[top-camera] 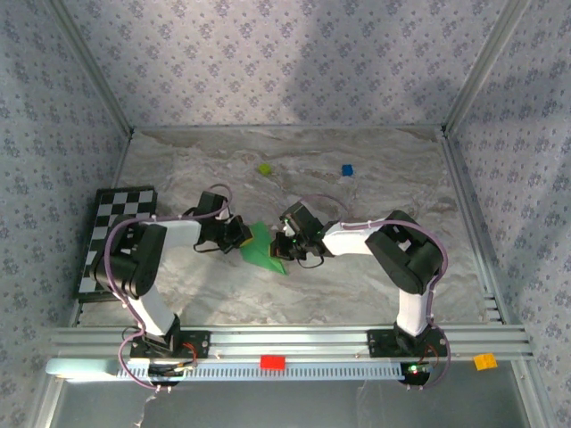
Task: Fold a paper plane with a square sheet of paper (pick it up from the middle)
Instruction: Fourth fold the wing at the center of the table.
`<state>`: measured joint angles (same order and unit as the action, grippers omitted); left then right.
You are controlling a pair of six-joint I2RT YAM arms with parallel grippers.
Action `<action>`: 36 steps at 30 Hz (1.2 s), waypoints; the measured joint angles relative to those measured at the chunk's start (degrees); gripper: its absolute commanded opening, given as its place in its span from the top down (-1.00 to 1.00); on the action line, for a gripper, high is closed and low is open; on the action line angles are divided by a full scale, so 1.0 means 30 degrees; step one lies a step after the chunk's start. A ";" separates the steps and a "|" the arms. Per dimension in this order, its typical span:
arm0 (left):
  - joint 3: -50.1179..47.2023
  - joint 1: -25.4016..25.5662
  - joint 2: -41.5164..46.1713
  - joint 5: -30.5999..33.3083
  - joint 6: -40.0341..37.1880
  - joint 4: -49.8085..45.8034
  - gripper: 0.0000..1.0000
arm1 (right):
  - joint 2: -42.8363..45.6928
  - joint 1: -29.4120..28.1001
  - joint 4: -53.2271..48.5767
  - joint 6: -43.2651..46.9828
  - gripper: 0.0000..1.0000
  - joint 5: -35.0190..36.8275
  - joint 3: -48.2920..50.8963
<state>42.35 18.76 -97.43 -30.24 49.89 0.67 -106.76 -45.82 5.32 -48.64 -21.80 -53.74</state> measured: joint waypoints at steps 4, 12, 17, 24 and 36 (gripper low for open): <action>0.0459 -0.0692 -0.0284 -0.0124 -0.0372 -0.0437 1.00 | 0.0007 0.0000 0.0000 0.0015 1.00 0.0000 0.0007; 0.1413 -0.1370 -0.0685 0.0342 -0.0962 -0.1384 1.00 | 0.0015 0.0000 -0.0051 0.0087 1.00 0.0000 0.0007; 0.2499 -0.1676 -0.1260 0.0481 -0.1457 -0.2397 1.00 | 0.0036 0.0000 -0.0117 0.0313 1.00 0.0000 0.0007; 0.3038 -0.1894 -0.1457 0.1100 -0.1770 -0.2769 1.00 | 0.0240 0.0036 -0.0714 0.0670 1.00 -0.0044 0.0022; 0.1974 -0.1260 0.2127 0.2375 -0.1508 -0.2703 0.92 | 0.0481 0.0291 -0.1668 0.1450 1.00 -0.0459 0.0036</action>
<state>48.27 14.98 -91.05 -23.11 45.36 -7.44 -105.32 -44.95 0.32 -44.29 -23.18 -53.63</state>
